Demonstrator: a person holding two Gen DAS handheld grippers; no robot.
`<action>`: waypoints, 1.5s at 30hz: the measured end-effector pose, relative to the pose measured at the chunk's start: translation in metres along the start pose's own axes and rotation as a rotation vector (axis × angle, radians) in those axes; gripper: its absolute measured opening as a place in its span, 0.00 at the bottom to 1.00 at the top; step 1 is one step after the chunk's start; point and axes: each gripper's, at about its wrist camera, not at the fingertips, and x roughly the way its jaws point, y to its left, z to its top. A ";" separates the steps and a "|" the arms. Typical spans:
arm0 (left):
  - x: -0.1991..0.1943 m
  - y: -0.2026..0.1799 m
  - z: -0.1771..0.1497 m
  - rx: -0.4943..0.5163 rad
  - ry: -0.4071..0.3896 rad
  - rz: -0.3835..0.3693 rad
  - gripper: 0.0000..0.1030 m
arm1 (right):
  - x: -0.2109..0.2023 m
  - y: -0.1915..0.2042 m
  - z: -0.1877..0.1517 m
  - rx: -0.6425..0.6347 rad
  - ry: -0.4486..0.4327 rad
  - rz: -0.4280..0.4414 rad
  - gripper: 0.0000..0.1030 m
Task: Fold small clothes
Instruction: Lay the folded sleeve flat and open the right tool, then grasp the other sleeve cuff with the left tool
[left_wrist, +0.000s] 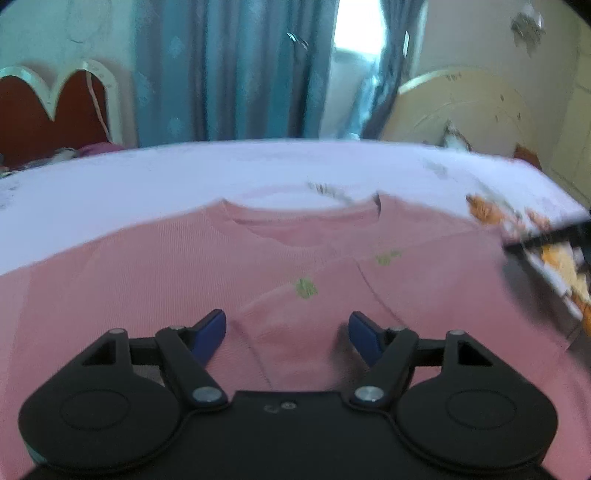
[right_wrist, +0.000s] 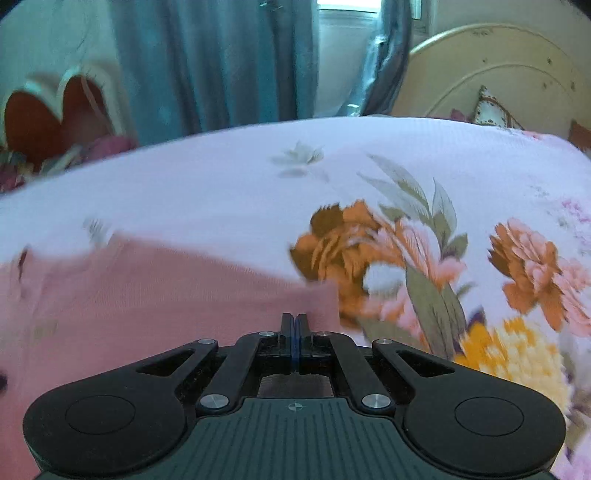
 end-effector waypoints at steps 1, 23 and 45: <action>-0.010 0.001 -0.003 -0.015 -0.026 -0.017 0.71 | -0.010 0.001 -0.009 -0.008 0.005 -0.004 0.00; -0.053 -0.012 -0.041 0.045 0.042 0.031 0.72 | -0.080 0.021 -0.085 0.005 0.015 -0.051 0.00; -0.192 0.219 -0.102 -0.441 -0.082 0.427 0.35 | -0.110 0.039 -0.106 0.109 -0.120 -0.124 0.81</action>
